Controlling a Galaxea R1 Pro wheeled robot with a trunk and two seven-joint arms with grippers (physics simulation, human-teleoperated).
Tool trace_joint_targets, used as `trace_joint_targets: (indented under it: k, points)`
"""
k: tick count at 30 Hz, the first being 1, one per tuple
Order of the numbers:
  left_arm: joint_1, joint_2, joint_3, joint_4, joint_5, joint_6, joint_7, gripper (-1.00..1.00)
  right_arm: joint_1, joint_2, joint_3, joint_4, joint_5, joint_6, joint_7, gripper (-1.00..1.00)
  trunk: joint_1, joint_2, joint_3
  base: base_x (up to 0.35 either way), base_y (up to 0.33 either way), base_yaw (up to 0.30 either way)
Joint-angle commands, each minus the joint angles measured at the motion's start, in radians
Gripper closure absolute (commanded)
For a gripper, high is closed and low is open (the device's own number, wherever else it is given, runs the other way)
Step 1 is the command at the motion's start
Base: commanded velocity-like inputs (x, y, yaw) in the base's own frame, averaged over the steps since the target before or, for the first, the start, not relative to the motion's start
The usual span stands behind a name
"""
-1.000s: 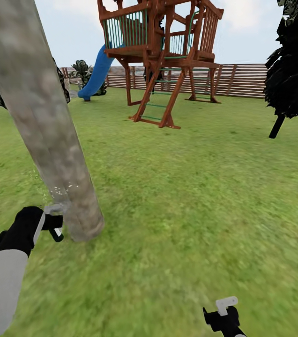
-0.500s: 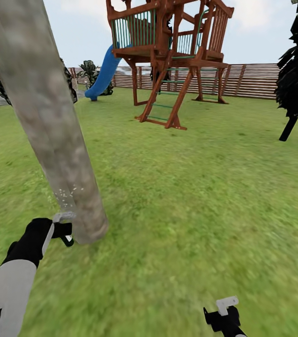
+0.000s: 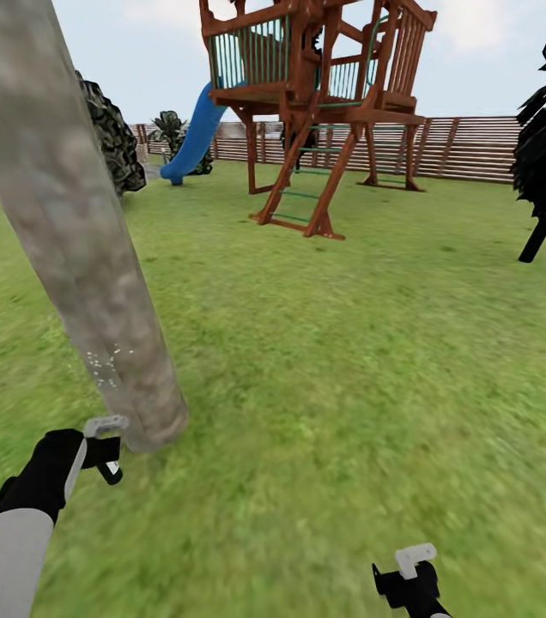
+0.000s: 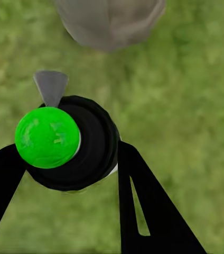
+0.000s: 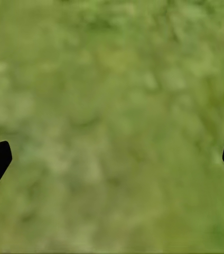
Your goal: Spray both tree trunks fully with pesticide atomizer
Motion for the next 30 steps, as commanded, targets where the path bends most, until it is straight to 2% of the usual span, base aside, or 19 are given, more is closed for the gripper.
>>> trace_joint_targets:
  k: [1,3,5,6,10,18,27,30]
  points:
    - [0.001,0.0,0.001,0.0,0.0,-0.018,0.0,1.0,0.0,0.0,0.0,0.0,0.0,0.0,0.0,-1.0,0.0,0.0,0.0,0.283,-0.123,0.268]
    - [0.002,0.001,0.001,0.0,-0.001,-0.042,0.009,1.0,0.0,0.0,0.0,0.0,0.0,0.0,0.0,-1.0,0.0,0.0,0.0,0.309,-0.05,0.273]
    - [0.002,-0.002,-0.001,0.0,0.004,-0.049,0.085,1.0,0.0,0.0,0.0,0.0,0.0,0.0,0.0,-1.0,0.0,0.0,0.0,0.22,-0.008,0.275]
    - [0.002,-0.003,-0.001,0.0,0.005,-0.049,0.099,1.0,-0.001,0.001,0.0,0.0,0.0,0.0,0.0,-1.0,0.0,0.0,0.0,0.073,-0.002,0.275]
    - [0.002,-0.006,-0.005,0.0,0.012,-0.035,0.101,1.0,0.0,0.001,0.001,0.0,0.0,0.0,0.0,-1.0,0.0,0.0,0.0,0.051,0.0,0.261]
    - [0.002,-0.012,-0.011,0.0,0.01,-0.019,0.1,1.0,0.0,-0.001,0.0,0.0,0.0,0.0,0.0,-1.0,0.0,0.0,0.0,0.232,-0.139,0.02]
    - [0.002,-0.013,-0.011,0.0,0.01,-0.019,0.1,1.0,-0.001,0.002,0.0,0.0,0.0,0.0,0.0,-1.0,0.0,0.0,0.0,-0.091,-0.274,0.004]
    - [0.002,-0.015,-0.01,0.0,0.01,-0.02,0.1,1.0,-0.001,0.002,0.0,0.0,0.0,0.0,0.0,-1.0,0.0,0.0,0.0,-0.015,-0.276,0.18]
